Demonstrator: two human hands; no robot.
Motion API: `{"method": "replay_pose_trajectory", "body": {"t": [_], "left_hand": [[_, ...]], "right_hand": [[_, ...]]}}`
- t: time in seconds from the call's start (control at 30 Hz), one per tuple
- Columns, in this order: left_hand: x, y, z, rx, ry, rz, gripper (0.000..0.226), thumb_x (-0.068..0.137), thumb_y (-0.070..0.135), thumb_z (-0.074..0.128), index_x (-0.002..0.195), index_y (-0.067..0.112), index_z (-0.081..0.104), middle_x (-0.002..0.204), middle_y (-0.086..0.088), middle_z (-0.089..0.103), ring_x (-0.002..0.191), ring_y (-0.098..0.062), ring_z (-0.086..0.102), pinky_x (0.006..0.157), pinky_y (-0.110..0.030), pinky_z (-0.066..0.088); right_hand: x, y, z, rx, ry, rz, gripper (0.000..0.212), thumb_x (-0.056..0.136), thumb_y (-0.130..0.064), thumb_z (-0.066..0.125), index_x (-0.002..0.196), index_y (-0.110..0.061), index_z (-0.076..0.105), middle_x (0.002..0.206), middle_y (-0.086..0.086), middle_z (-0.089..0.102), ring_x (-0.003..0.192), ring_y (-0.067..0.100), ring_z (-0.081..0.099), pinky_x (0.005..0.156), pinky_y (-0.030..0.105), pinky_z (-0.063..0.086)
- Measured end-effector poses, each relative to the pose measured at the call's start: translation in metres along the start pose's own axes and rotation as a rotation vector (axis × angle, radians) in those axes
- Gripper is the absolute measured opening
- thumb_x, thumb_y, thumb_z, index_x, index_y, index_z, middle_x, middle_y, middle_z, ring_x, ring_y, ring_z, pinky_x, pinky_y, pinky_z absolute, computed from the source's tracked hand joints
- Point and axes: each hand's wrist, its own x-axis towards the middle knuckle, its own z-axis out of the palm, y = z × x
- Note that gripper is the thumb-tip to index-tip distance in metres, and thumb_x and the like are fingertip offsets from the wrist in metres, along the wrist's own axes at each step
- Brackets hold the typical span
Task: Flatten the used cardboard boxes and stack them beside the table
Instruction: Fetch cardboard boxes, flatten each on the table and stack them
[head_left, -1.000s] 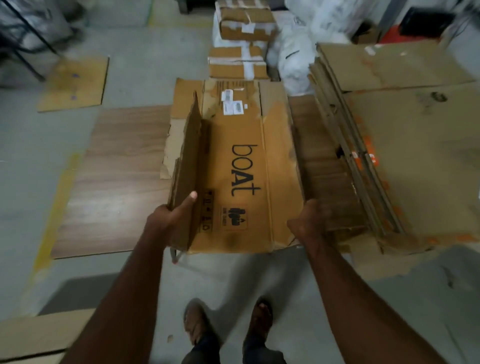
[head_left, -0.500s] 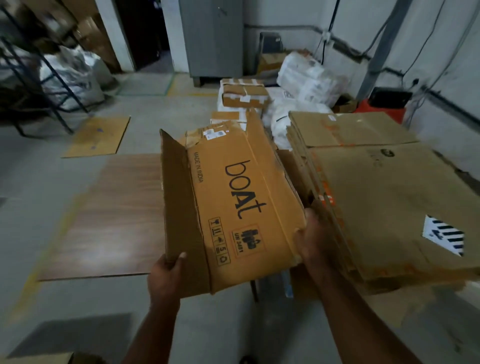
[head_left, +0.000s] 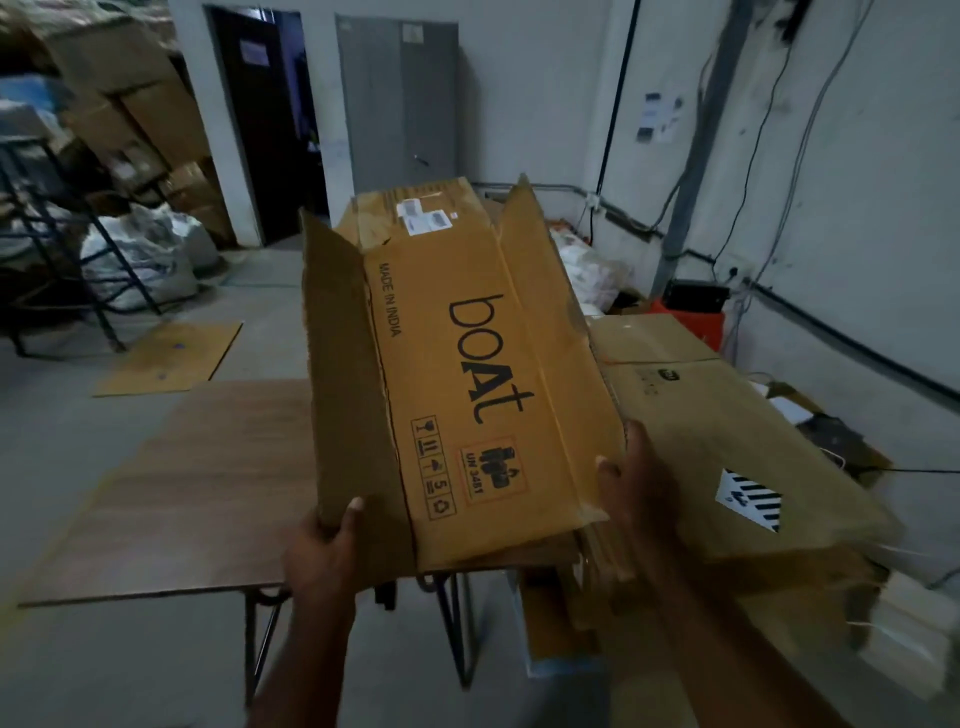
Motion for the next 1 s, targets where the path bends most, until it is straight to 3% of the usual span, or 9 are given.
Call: {"method": "replay_pose_trajectory", "body": {"t": [0.27, 0.37, 0.47, 0.6, 0.73, 0.83, 1.0], "left_hand": [[-0.064, 0.02, 0.046, -0.117, -0.044, -0.042, 0.043, 0.094, 0.032, 0.071, 0.131, 0.012, 0.061, 0.11, -0.01, 0.066, 0.101, -0.032, 0.063, 0.093, -0.059, 0.054], [-0.082, 0.022, 0.074, -0.068, -0.045, -0.014, 0.042, 0.094, 0.032, 0.071, 0.13, 0.013, 0.062, 0.115, -0.012, 0.067, 0.097, -0.029, 0.062, 0.089, -0.052, 0.055], [-0.092, 0.022, 0.107, -0.044, -0.071, 0.015, 0.041, 0.095, 0.031, 0.07, 0.13, 0.011, 0.062, 0.107, -0.008, 0.066, 0.09, -0.025, 0.062, 0.081, -0.043, 0.054], [-0.103, 0.023, 0.175, -0.092, -0.165, -0.028, 0.04, 0.091, 0.035, 0.072, 0.127, 0.02, 0.062, 0.114, -0.012, 0.07, 0.1, -0.034, 0.068, 0.088, -0.062, 0.056], [-0.121, 0.005, 0.256, -0.148, -0.246, -0.186, 0.052, 0.085, 0.037, 0.078, 0.131, 0.021, 0.059, 0.118, -0.012, 0.069, 0.104, -0.037, 0.069, 0.077, -0.058, 0.061], [-0.133, -0.021, 0.311, -0.133, -0.291, -0.25, 0.051, 0.084, 0.037, 0.078, 0.129, 0.018, 0.06, 0.119, -0.014, 0.068, 0.105, -0.038, 0.068, 0.068, -0.049, 0.062], [-0.153, -0.056, 0.355, 0.101, -0.243, -0.263, 0.023, 0.09, 0.024, 0.076, 0.106, 0.017, 0.061, 0.105, -0.015, 0.069, 0.098, -0.038, 0.069, 0.077, -0.054, 0.061]], "right_hand": [[0.004, 0.046, -0.062, -0.044, 0.09, -0.034, 0.05, 0.098, -0.018, 0.064, 0.145, -0.015, 0.046, 0.131, 0.012, 0.065, 0.118, 0.035, 0.064, 0.092, 0.048, 0.053], [0.02, 0.073, -0.076, -0.045, 0.104, -0.016, 0.052, 0.098, -0.02, 0.065, 0.146, -0.019, 0.045, 0.131, 0.011, 0.066, 0.116, 0.035, 0.065, 0.089, 0.048, 0.055], [0.045, 0.108, -0.089, -0.041, 0.103, -0.006, 0.056, 0.097, -0.021, 0.066, 0.148, -0.018, 0.044, 0.135, 0.012, 0.064, 0.121, 0.036, 0.063, 0.092, 0.049, 0.055], [0.103, 0.169, -0.12, 0.004, 0.112, -0.051, 0.057, 0.096, -0.019, 0.069, 0.147, -0.012, 0.045, 0.135, 0.015, 0.063, 0.121, 0.036, 0.062, 0.092, 0.048, 0.053], [0.179, 0.262, -0.161, 0.072, 0.006, -0.002, 0.061, 0.095, -0.022, 0.07, 0.148, -0.013, 0.042, 0.14, 0.017, 0.056, 0.125, 0.04, 0.057, 0.095, 0.052, 0.052], [0.231, 0.332, -0.18, 0.122, -0.126, 0.135, 0.069, 0.094, -0.022, 0.073, 0.153, -0.013, 0.039, 0.144, 0.016, 0.053, 0.125, 0.04, 0.056, 0.082, 0.039, 0.052], [0.263, 0.409, -0.175, 0.15, -0.371, 0.311, 0.084, 0.087, -0.02, 0.08, 0.156, -0.017, 0.032, 0.145, 0.015, 0.05, 0.122, 0.04, 0.056, 0.087, 0.049, 0.054]]}}
